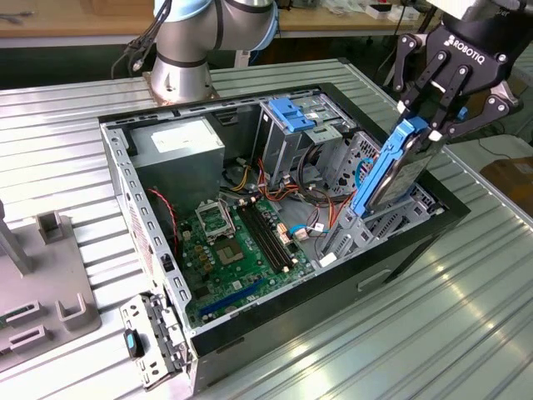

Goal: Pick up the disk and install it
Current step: 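Insert the disk into the insertion slot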

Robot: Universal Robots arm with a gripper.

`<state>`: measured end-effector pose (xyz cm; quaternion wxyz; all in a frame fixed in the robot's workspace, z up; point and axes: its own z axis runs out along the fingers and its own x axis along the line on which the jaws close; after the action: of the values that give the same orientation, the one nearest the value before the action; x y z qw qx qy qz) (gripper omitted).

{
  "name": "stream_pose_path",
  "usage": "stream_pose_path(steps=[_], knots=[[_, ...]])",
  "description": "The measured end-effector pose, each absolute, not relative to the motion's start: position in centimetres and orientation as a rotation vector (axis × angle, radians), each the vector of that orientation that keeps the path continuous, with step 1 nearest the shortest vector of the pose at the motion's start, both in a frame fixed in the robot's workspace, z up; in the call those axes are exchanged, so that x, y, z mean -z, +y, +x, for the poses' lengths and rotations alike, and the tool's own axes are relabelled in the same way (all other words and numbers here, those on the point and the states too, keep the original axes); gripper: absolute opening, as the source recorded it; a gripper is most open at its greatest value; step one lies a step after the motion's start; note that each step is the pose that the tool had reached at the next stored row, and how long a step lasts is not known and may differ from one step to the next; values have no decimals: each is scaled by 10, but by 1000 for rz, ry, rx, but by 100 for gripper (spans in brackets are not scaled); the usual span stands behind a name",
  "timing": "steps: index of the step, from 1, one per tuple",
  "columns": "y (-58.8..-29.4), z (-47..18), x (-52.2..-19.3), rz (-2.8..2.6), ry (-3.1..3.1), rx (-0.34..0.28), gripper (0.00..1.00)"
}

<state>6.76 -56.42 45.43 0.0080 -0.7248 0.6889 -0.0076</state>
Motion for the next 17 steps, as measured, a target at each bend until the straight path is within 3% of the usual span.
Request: stream_pose_path(steps=[10, 17], knots=[[-566, 68, -420, -2263, 2155, 24, 36], [-566, 68, -415, -2263, 2156, 24, 36]])
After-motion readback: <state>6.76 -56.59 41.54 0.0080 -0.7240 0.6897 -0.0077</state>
